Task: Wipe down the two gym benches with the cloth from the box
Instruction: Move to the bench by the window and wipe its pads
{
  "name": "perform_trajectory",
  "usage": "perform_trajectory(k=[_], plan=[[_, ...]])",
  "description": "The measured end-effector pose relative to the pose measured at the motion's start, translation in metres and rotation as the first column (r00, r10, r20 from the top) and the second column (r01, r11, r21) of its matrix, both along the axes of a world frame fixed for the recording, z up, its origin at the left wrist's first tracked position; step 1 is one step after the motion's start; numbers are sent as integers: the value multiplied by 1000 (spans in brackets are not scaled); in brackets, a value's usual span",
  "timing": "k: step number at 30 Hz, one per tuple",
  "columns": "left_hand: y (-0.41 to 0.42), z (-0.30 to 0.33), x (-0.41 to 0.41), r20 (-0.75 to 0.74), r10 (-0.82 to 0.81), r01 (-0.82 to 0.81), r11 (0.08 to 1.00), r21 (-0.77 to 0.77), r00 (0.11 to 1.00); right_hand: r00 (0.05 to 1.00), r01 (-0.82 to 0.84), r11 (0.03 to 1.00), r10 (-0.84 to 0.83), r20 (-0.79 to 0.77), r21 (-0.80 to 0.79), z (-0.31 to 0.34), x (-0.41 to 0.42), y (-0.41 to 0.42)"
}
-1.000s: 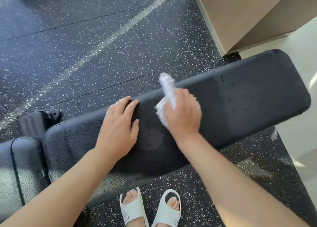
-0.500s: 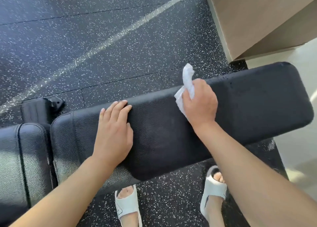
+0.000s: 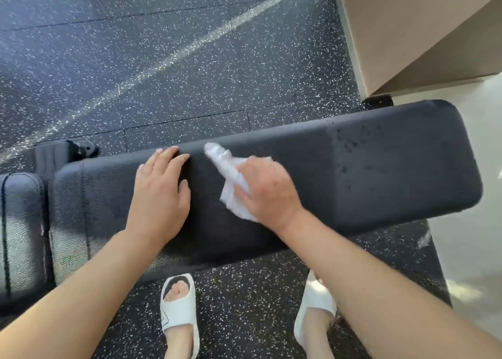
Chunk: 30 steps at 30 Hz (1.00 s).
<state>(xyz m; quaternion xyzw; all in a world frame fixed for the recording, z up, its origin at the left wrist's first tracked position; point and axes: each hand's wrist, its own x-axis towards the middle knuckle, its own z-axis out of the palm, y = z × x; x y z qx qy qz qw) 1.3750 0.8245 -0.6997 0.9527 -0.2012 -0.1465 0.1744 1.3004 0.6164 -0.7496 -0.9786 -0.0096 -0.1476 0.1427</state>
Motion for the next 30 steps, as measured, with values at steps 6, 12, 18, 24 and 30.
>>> perform_trajectory(k=[6, 12, 18, 24, 30], plan=[[-69, 1, -18, 0, -18, 18, 1000, -14, 1000, 953, 277, 958, -265, -146, 74, 12, 72, -107], [-117, -6, -8, 54, -21, 22, 1000, -22, 998, 963, 262, 961, -254, -94, 90, 12, -14, -74], [-165, -20, 6, 49, 7, -4, 999, -54, 999, 982, -96, 993, 106, -156, 66, 9, -138, -106], [-189, -46, -20, 187, 32, -31, 999, -8, 982, 994, 23, 999, -19, -105, 36, 12, -43, -161], [-190, -48, -18, 208, 35, -35, 999, -2, 977, 916, 386, 918, -368, -161, 94, 13, 56, -154]])
